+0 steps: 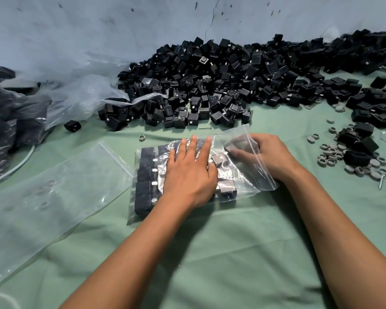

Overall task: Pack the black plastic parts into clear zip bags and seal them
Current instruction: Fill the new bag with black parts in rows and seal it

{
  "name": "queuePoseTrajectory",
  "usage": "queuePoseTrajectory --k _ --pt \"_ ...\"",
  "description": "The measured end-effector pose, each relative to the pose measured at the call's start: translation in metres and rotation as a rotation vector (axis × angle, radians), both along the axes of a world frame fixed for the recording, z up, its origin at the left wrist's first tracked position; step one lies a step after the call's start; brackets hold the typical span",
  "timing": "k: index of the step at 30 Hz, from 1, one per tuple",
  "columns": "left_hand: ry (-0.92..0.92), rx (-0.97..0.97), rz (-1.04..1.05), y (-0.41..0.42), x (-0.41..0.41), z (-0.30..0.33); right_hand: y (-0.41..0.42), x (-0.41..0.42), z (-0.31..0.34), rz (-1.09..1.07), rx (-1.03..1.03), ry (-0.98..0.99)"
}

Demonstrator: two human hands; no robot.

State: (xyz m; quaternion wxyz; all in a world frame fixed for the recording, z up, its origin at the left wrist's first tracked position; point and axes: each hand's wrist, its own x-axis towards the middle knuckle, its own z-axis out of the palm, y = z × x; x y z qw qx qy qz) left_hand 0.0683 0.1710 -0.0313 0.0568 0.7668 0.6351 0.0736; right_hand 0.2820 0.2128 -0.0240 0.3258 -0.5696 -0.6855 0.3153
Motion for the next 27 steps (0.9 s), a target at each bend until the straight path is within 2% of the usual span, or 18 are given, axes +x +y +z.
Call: queuePoseTrajectory --k 4,8,14,18,22,27 --pt "-0.104 0.009 -0.008 -0.002 0.0 0.002 -0.001 -0.004 -0.001 -0.062 0.005 0.018" --pt "-0.125 -0.032 -0.016 0.0 0.001 0.006 0.001 -0.012 -0.004 -0.137 0.154 -0.07" --pt "-0.249 -0.047 -0.002 0.008 0.012 0.018 0.005 -0.014 -0.006 -0.031 0.224 -0.024" --pt "-0.319 -0.071 0.0 0.012 0.01 0.028 0.007 -0.012 -0.008 0.003 0.084 0.155" --pt "-0.373 -0.085 0.003 0.014 0.005 0.035 0.011 -0.012 -0.008 -0.02 0.02 0.183" --pt "-0.471 0.061 0.051 0.029 0.0 0.035 0.013 -0.013 -0.014 0.007 -0.052 0.268"
